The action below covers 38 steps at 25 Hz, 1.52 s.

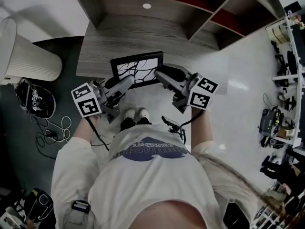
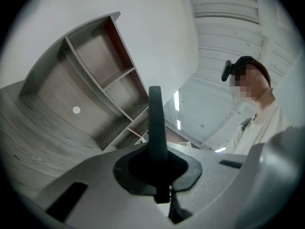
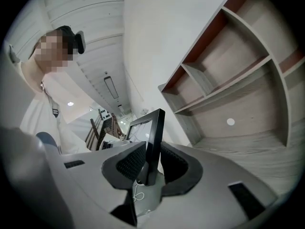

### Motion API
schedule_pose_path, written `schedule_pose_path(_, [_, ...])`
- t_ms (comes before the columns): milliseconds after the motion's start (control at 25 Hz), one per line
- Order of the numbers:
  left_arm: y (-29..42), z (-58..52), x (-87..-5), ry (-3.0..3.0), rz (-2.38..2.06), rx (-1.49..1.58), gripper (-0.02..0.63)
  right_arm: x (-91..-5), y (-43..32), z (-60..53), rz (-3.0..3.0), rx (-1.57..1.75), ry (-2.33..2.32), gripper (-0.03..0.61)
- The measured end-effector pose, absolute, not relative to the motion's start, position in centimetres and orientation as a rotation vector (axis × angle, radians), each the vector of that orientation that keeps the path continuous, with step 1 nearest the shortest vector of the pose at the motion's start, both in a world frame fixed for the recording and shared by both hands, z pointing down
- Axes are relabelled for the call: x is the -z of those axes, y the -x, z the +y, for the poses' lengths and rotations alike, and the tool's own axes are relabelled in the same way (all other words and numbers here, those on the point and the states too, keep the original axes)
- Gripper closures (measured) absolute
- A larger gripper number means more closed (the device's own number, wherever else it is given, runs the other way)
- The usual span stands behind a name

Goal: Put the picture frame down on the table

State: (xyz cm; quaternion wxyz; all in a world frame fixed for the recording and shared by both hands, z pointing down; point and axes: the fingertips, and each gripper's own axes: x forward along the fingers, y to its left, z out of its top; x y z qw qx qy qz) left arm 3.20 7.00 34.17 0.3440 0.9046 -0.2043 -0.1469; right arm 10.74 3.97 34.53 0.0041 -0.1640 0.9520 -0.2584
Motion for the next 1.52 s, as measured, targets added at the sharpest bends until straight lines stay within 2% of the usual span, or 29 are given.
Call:
schedule_pose_path(400, [-3.2, 5.9, -35.0, -2.404, -0.671, 0.307, 0.574, -35.2, -11.2, 3.1, 2.92, 0.879, 0.666, 0.503])
schedule_pose_path(680, [-2.1, 4.9, -36.6, -2.376, -0.847, 0.25, 0.494, -36.4, -11.5, 2.6, 2.882, 0.988, 0.773, 0.503])
schedule_pose_path(960, [-1.6, 2.1, -38.6, -2.307, -0.961, 0.229, 0.491, -38.4, -12.1, 0.0, 2.843, 1.101, 0.848, 0.505])
schedule_pose_path(1520, [6.6, -7.8, -43.6, -2.206, -0.909, 0.209, 0.482, -42.6, -6.5, -8.7, 2.784, 1.195, 1.044, 0.506])
